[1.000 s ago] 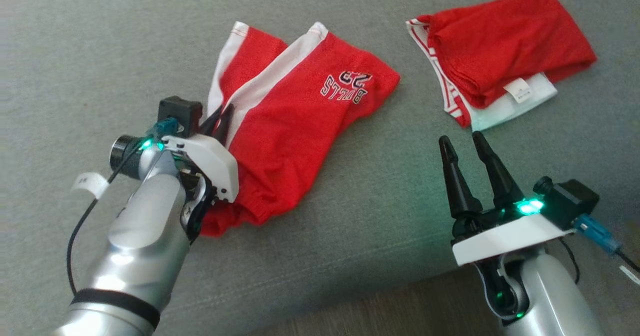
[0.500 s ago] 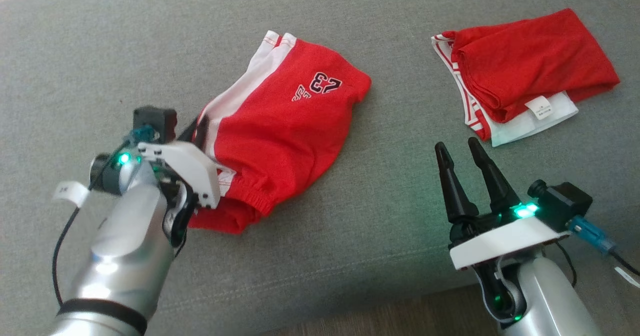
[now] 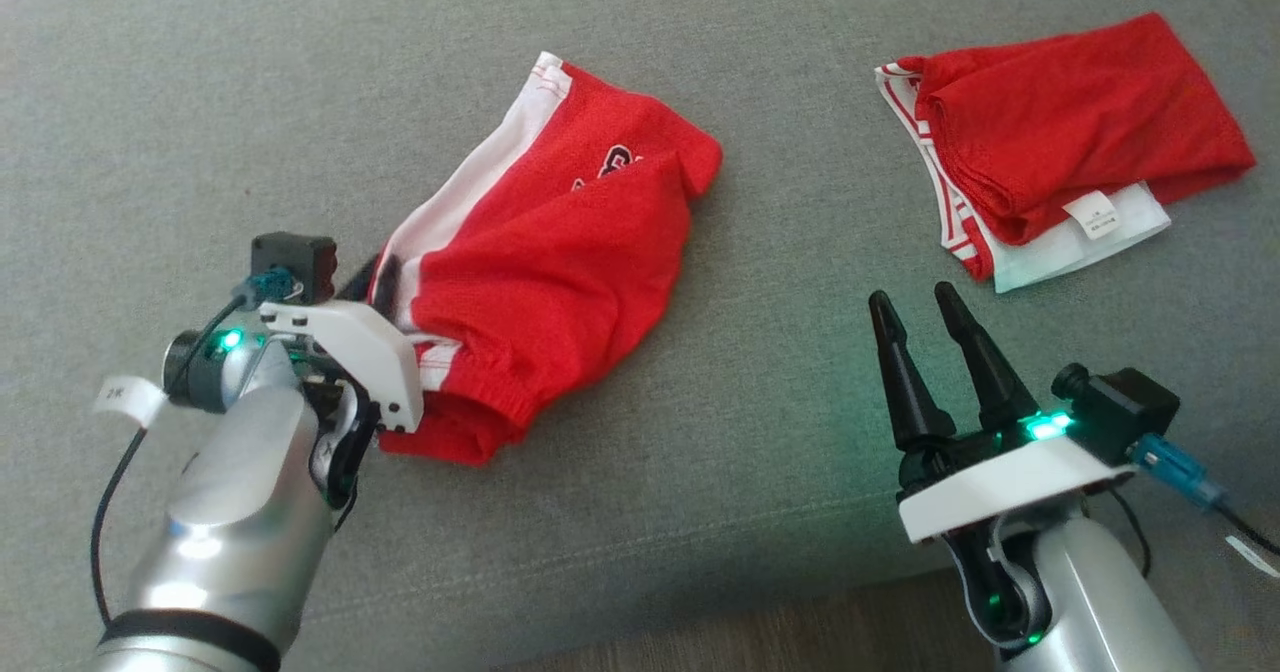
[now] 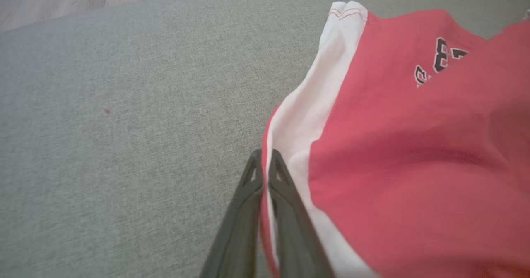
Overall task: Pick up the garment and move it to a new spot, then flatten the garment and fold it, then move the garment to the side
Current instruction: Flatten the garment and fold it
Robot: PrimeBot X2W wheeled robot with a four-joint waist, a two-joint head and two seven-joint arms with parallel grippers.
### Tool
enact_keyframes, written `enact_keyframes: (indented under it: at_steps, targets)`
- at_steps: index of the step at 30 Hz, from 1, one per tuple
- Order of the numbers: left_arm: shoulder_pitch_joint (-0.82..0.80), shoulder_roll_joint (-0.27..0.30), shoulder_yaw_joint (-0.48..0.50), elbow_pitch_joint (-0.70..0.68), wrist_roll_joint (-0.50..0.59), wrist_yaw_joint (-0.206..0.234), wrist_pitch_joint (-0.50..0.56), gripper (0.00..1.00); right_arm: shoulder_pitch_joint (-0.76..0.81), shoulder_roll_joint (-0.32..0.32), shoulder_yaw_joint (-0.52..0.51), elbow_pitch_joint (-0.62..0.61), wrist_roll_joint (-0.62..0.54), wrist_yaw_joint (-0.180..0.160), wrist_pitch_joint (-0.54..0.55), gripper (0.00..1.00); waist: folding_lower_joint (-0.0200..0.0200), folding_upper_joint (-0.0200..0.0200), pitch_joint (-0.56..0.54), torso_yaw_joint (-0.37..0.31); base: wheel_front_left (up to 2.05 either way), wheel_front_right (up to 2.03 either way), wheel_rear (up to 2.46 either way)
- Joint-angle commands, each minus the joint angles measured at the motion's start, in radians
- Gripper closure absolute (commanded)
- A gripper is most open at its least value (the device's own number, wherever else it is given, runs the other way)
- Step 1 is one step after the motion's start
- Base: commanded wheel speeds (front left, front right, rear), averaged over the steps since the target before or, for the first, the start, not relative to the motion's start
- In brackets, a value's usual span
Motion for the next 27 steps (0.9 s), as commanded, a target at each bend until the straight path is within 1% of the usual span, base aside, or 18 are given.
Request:
enact_keyframes:
  at_steps: [1,4,7,10,13,14,18,21,24,27]
  targets:
    - [-0.026,0.025,0.029,-0.030,-0.009,0.003,-0.011,0.00,-0.020,0.006,0.019,-0.025,0.002,0.000,-0.002,0.00,0.0000,0.0000,-0.005,0.007,0.00,0.00,0.00]
    - [-0.019,0.014,0.038,-0.047,-0.020,0.011,-0.045,0.00,-0.022,0.006,0.018,-0.021,-0.001,0.000,-0.002,0.00,0.0000,0.0000,-0.017,0.022,0.00,0.00,0.00]
    - [-0.005,0.001,0.063,-0.091,-0.043,0.022,-0.106,0.00,-0.023,0.006,0.011,-0.026,-0.005,0.000,-0.002,0.00,0.0000,0.0000,-0.040,0.045,0.00,0.00,0.00]
    - [0.031,-0.016,0.094,-0.170,-0.071,0.028,-0.149,0.00,-0.019,0.006,-0.004,-0.038,-0.007,0.000,-0.003,0.00,0.0000,0.0000,-0.069,0.078,0.00,0.00,0.00]
    - [0.098,-0.029,0.126,-0.280,-0.092,0.035,-0.169,0.00,-0.010,0.006,-0.015,-0.056,-0.011,0.000,-0.001,0.00,0.0000,0.0000,-0.098,0.111,0.00,0.00,0.00]
    - [0.098,-0.029,0.126,-0.280,-0.092,0.035,-0.169,0.00,-0.010,0.006,-0.015,-0.056,-0.011,0.000,-0.001,0.00,0.0000,0.0000,-0.098,0.111,0.00,0.00,0.00]
    - [0.224,-0.038,0.191,-0.482,-0.089,0.057,-0.176,0.00,0.007,0.006,-0.014,-0.086,-0.017,0.000,0.001,0.00,0.0000,0.0000,-0.134,0.148,0.00,0.00,0.00]
    - [0.352,-0.054,0.232,-0.631,-0.060,0.062,-0.176,0.00,0.023,0.006,-0.011,-0.107,-0.033,0.000,0.003,0.00,0.0000,0.0000,-0.159,0.170,0.00,0.00,0.00]
    - [0.475,-0.082,0.257,-0.734,-0.045,0.051,-0.176,0.00,0.045,0.006,-0.017,-0.120,-0.036,0.000,0.012,0.00,0.0000,0.0000,-0.182,0.189,0.00,0.00,0.00]
    - [0.574,-0.107,0.258,-0.797,-0.035,0.028,-0.176,0.00,0.062,0.006,-0.018,-0.127,-0.034,0.000,0.021,0.00,0.0000,0.0000,-0.199,0.203,0.00,0.00,0.00]
